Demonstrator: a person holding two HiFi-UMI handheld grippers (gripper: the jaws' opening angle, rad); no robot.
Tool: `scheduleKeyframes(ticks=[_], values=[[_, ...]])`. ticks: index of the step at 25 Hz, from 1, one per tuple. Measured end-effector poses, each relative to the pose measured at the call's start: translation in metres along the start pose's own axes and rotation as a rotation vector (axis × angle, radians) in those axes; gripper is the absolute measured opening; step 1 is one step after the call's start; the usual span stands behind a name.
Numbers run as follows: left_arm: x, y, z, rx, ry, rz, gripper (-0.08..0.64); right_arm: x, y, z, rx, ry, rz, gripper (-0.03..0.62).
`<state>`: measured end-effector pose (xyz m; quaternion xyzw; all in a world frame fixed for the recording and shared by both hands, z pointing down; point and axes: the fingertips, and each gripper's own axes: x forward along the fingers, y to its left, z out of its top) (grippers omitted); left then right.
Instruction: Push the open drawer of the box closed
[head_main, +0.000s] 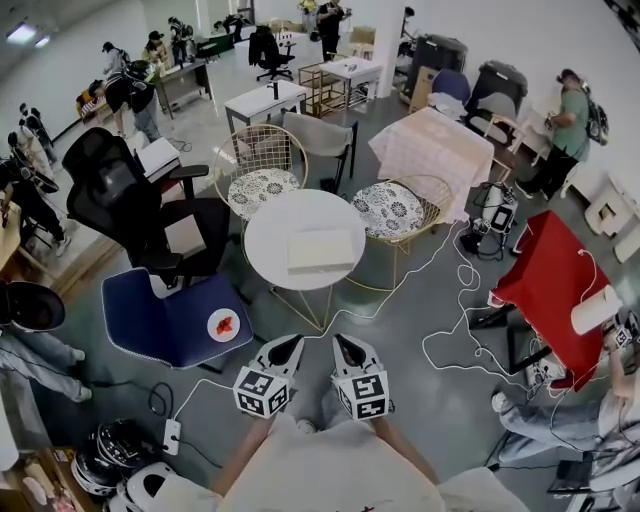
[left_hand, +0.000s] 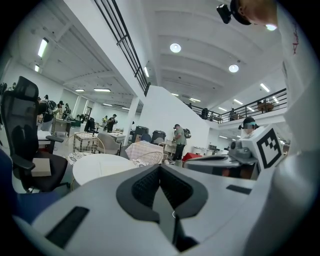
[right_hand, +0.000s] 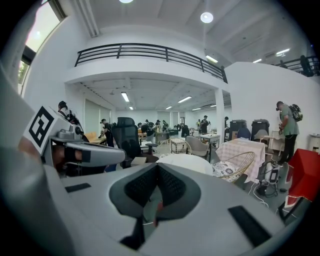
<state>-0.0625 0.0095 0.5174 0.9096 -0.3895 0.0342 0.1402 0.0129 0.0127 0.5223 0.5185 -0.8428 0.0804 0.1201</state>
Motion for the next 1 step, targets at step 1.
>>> scheduleKeyframes(ticks=[1], values=[[-0.0016,-0.0008,-0.0018,-0.001,0.0,-0.001,0.012,-0.0011,0.0018,-0.002,-0.002,0.001,0.0,0.015]])
